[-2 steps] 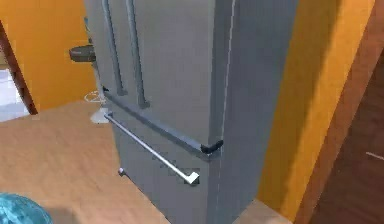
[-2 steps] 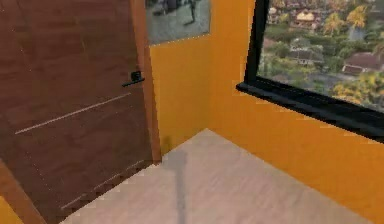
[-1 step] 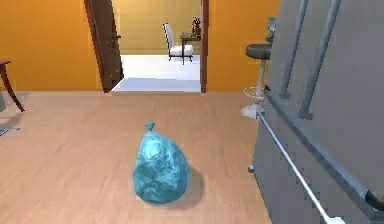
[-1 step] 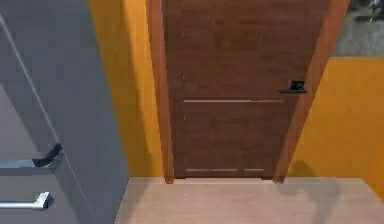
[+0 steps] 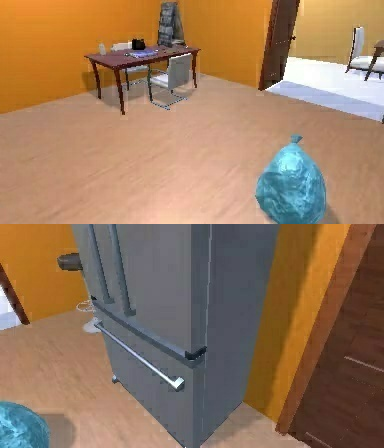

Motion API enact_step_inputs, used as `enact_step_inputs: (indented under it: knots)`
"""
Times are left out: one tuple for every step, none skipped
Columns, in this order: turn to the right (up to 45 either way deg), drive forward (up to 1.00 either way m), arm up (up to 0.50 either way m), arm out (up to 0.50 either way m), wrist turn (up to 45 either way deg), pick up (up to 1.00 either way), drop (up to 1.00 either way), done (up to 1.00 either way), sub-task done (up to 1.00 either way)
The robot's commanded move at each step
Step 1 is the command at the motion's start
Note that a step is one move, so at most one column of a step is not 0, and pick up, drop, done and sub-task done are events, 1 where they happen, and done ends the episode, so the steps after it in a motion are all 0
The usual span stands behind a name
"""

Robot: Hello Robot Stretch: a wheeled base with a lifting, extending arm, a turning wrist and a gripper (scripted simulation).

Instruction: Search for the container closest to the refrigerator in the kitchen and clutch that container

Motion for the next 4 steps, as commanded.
enact_step_inputs:
  knots:
    - [-21.0,0.00,0.00,0.00,0.0,0.00,0.00,0.00,0.00]
    - [0.0,1.00,0.00,0.00,0.0,0.00,0.00,0.00,0.00]
    - [-12.0,0.00,0.00,0.00,0.0,0.00,0.00,0.00,0.00]
    - [0.0,0.10,0.00,0.00,0.0,0.00,0.00,0.00,0.00]
